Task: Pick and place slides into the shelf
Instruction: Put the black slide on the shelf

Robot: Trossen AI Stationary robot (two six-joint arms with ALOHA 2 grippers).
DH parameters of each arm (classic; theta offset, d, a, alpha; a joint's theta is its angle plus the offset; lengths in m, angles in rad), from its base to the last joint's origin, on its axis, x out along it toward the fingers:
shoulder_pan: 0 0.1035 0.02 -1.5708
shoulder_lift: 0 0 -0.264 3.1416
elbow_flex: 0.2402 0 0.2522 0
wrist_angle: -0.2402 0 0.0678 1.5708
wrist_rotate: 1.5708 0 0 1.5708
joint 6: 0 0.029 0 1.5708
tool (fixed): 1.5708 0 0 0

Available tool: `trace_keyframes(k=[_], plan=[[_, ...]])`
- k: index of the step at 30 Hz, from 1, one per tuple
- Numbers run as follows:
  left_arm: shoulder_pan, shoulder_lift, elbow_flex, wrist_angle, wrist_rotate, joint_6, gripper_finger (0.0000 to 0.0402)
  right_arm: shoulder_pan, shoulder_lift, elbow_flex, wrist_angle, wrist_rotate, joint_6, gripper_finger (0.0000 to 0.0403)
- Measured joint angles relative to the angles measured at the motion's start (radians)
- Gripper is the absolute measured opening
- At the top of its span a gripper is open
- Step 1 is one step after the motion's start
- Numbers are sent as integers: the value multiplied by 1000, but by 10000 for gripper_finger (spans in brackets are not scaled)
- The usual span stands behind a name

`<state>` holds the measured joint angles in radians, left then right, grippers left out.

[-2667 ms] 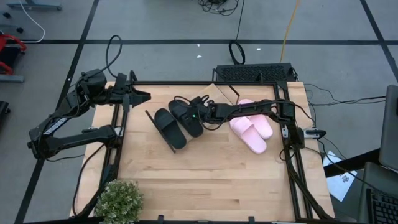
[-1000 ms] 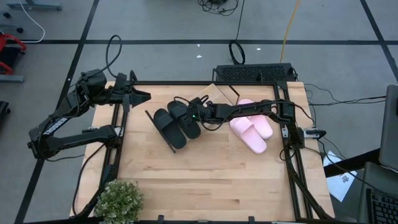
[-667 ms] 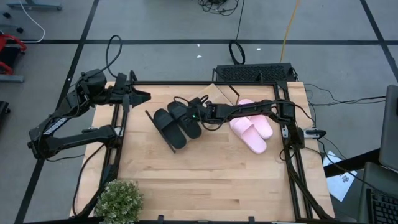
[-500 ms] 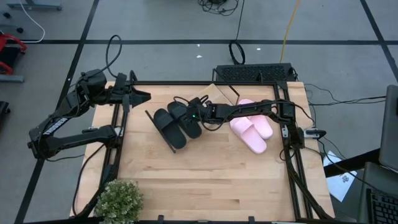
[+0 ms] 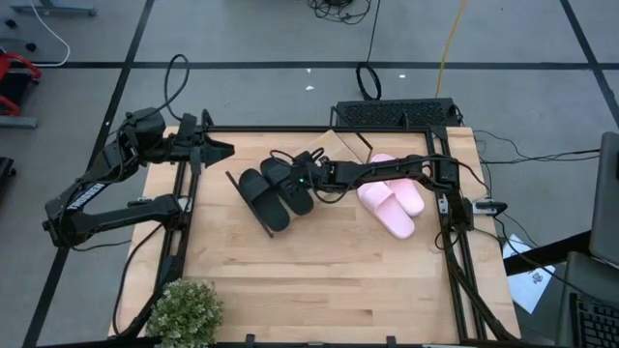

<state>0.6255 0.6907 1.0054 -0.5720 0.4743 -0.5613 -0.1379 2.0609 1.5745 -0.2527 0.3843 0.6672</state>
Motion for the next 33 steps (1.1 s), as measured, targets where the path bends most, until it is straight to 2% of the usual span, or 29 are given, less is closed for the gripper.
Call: trace_keyframes(k=[18,33], plan=[[0,0,0,0,0,7,165,-7,-18,-1,2,-102,2,114],[0,0,0,0,-1,10,165,-6,-55,-2,8,-103,-19,114]])
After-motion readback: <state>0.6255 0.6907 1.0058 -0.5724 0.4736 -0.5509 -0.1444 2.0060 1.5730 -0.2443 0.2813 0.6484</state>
